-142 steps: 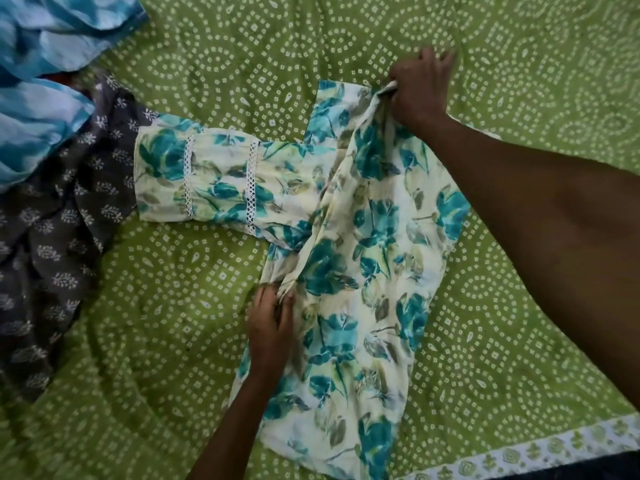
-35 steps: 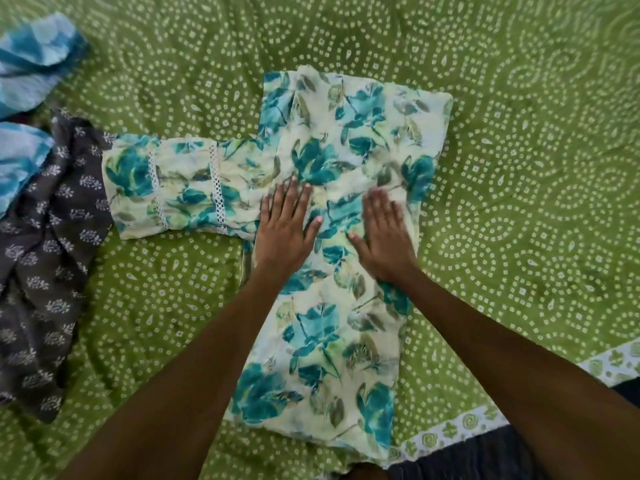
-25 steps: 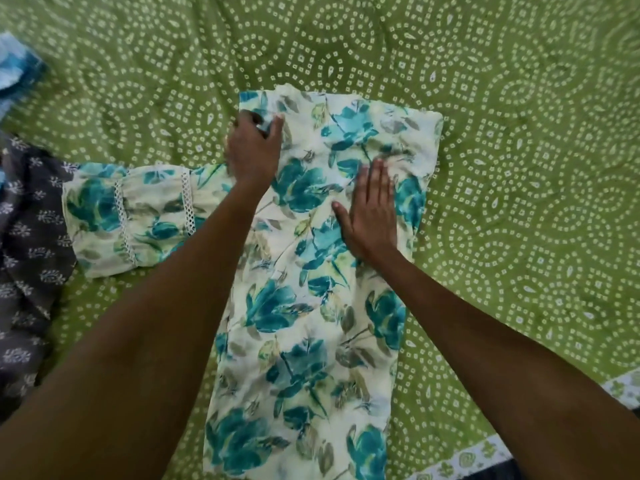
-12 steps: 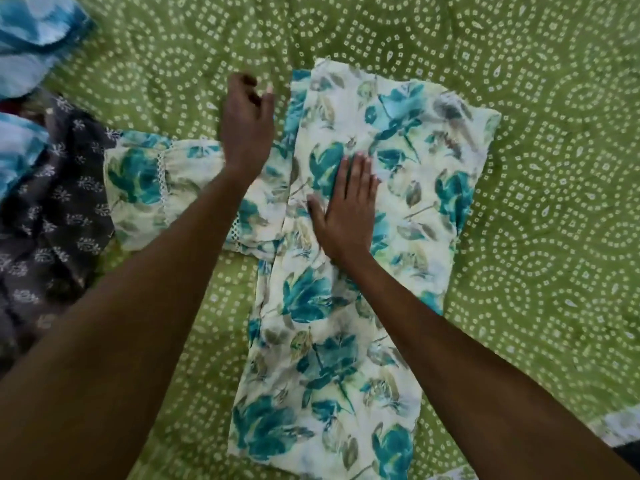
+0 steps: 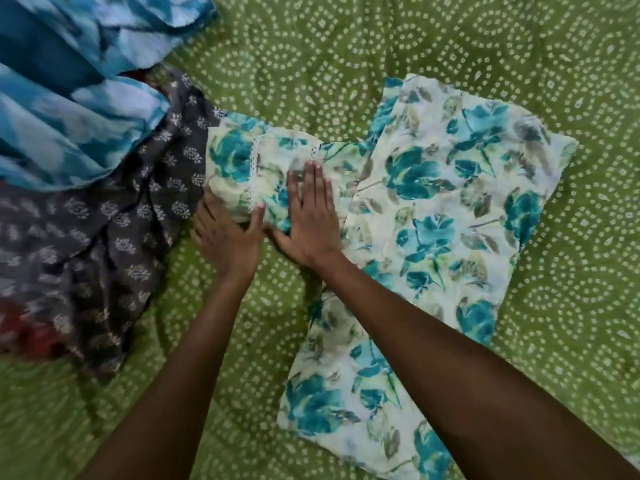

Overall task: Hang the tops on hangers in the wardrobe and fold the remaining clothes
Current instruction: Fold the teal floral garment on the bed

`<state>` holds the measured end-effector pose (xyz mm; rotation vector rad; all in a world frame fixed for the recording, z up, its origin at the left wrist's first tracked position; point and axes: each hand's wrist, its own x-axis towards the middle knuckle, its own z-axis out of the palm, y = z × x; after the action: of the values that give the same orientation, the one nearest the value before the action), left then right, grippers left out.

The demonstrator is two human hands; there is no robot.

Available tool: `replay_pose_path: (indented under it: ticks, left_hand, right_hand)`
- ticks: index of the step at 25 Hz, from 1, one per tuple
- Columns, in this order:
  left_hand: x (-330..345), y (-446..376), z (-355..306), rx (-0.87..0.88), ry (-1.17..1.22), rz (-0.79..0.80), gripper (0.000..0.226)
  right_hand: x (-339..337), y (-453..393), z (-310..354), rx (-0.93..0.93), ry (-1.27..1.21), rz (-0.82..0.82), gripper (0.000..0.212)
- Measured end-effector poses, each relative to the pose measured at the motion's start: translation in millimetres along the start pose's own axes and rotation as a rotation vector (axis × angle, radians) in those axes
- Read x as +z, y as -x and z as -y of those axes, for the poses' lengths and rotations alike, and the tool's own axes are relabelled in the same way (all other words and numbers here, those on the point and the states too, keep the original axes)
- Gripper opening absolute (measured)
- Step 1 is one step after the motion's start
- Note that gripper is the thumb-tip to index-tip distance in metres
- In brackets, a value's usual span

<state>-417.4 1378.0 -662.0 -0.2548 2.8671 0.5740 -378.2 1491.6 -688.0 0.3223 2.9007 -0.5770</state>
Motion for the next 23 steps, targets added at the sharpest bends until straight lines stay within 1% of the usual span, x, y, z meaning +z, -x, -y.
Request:
replay_pose_path:
  ticks: [1, 2, 3, 4, 5, 6, 7, 8, 9, 10, 11, 12, 13, 14, 15, 16, 17, 18, 19, 20, 22, 23]
  left_hand:
    - [-2.6, -5.5, -7.5, -0.048, 0.086, -0.013, 0.082]
    - [-9.1, -12.4, -15.2, -0.117, 0.195, -0.024, 0.071]
    - [-14.0, -20.3, -22.4, -0.178, 0.299, -0.012, 0.057]
    - [-20.4, -24.9, -30.8, -0.189, 0.370, 0.019, 0.045]
    - [-27.6, -25.9, -40.1, -0.132, 0.409, 0.041, 0.037]
    - [-35.1, -22.4, -51.5, -0.019, 0.458, 0.064, 0.033]
    - [-42.8, -13.4, -64.0, 0.131, 0.524, 0.074, 0.031]
    - [-50.4, 0.0, -76.3, 0.277, 0.596, 0.065, 0.031]
    - [-54.8, 15.5, -84.0, 0.397, 0.648, 0.029, 0.033]
    - [-55.1, 31.5, -87.2, 0.489, 0.669, -0.017, 0.037]
    - [-50.2, 46.6, -86.1, 0.554, 0.656, -0.041, 0.043]
    - [-41.7, 61.9, -81.6, 0.612, 0.589, -0.020, 0.050]
    - [-27.0, 74.4, -73.5, 0.684, 0.450, 0.046, 0.057]
    - [-10.5, 85.0, -66.4, 0.766, 0.268, 0.144, 0.063]
    - [6.2, 93.3, -60.6, 0.810, 0.095, 0.255, 0.067]
    - [23.8, 98.8, -56.2, 0.811, -0.040, 0.364, 0.069]
    - [35.4, 101.8, -54.6, 0.777, -0.117, 0.435, 0.069]
    - [42.1, 101.4, -55.3, 0.737, -0.142, 0.456, 0.069]
    - [45.7, 100.4, -57.7, 0.735, -0.142, 0.432, 0.070]
    - [47.5, 99.5, -60.9, 0.783, -0.140, 0.364, 0.071]
    - [52.3, 99.0, -71.7, 0.977, -0.182, 0.237, 0.064]
    - [54.0, 100.0, -78.8, 1.082, -0.212, 0.216, 0.058]
  right_hand:
    - [1.0, -7.2, 8.6, -0.093, 0.041, 0.063, 0.102]
    - [-1.3, -12.8, 19.9, -0.164, 0.041, 0.116, 0.106]
    - [-4.7, -16.7, 29.9, -0.179, -0.028, 0.149, 0.105]
    - [-8.0, -17.6, 38.9, -0.131, -0.170, 0.135, 0.097]
    - [-13.3, -17.6, 47.2, -0.028, -0.385, 0.048, 0.079]
    - [-23.2, -17.4, 54.1, 0.129, -0.617, -0.106, 0.058]
    - [-33.9, -18.1, 56.7, 0.302, -0.821, -0.275, 0.041]
    - [-49.0, -17.4, 54.4, 0.452, -1.033, -0.412, 0.028]
    - [-61.7, -14.2, 41.6, 0.578, -1.297, -0.507, 0.015]
    - [-74.9, -6.7, 22.5, 0.724, -1.553, -0.551, 0.012]
    - [-83.4, 7.2, -1.5, 0.818, -1.750, -0.567, 0.022]
    - [-89.9, 28.4, -27.8, 0.823, -1.942, -0.598, 0.029]
    - [-93.3, 53.8, -54.8, 0.790, -2.084, -0.668, 0.033]
    - [-95.7, 81.7, -75.5, 0.772, -2.175, -0.722, 0.036]
    - [-90.6, 107.9, -91.2, 0.788, -2.212, -0.744, 0.043]
    - [-80.5, 129.7, -105.1, 0.851, -2.236, -0.754, 0.058]
    - [-67.0, 144.0, -118.1, 0.916, -2.260, -0.760, 0.074]
    - [-55.3, 153.8, -127.8, 0.965, -2.283, -0.772, 0.086]
    - [-46.2, 161.0, -137.3, 0.971, -2.316, -0.796, 0.091]
    - [-42.7, 164.4, -143.8, 0.957, -2.354, -0.815, 0.093]
    - [-42.7, 166.6, -150.6, 0.937, -2.423, -0.834, 0.098]
    - [-44.1, 167.4, -151.6, 0.926, -2.442, -0.834, 0.103]
